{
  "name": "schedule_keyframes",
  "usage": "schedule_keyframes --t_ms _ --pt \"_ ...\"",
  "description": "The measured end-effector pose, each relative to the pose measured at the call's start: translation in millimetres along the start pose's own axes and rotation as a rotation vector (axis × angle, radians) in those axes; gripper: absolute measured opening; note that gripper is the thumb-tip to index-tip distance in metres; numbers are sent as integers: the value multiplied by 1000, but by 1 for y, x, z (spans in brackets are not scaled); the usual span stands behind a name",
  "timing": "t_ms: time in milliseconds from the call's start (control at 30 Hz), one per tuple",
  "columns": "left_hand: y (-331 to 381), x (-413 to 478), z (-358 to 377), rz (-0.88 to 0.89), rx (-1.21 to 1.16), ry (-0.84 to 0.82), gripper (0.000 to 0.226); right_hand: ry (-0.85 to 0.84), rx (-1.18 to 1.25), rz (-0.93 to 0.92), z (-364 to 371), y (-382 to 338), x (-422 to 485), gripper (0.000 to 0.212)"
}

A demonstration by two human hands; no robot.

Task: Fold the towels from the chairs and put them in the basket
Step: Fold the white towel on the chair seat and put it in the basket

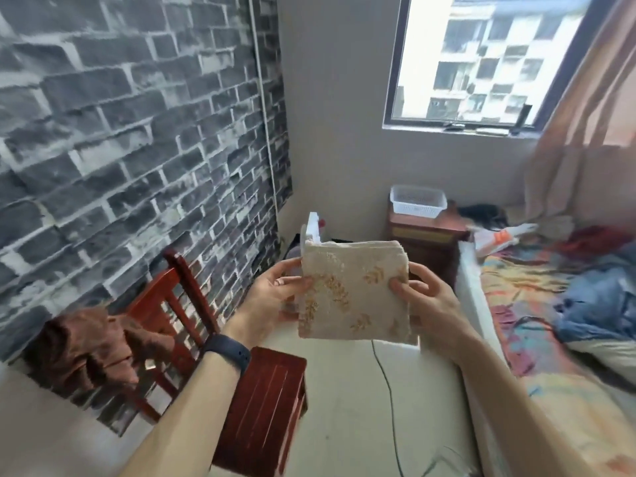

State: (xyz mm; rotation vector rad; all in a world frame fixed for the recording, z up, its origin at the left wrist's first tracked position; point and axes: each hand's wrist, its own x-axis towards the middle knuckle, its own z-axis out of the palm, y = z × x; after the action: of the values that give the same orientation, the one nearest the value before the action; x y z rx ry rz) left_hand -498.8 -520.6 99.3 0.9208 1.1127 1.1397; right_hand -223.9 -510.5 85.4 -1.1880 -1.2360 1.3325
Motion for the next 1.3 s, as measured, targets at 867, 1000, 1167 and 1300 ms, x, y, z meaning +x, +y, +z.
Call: schedule_keyframes --t_ms 867,1000,1167,1300 --pt "17 518 135 -163 130 -199 33 285 49 103 -181 13 417 29" --pt "34 606 152 -197 141 -222 30 323 46 130 -199 3 490 26" --pt "34 696 167 -235 159 -257 31 363 57 175 -224 8 571 22" --pt "15 764 178 -302 174 -261 35 362 62 242 -248 32 632 20"
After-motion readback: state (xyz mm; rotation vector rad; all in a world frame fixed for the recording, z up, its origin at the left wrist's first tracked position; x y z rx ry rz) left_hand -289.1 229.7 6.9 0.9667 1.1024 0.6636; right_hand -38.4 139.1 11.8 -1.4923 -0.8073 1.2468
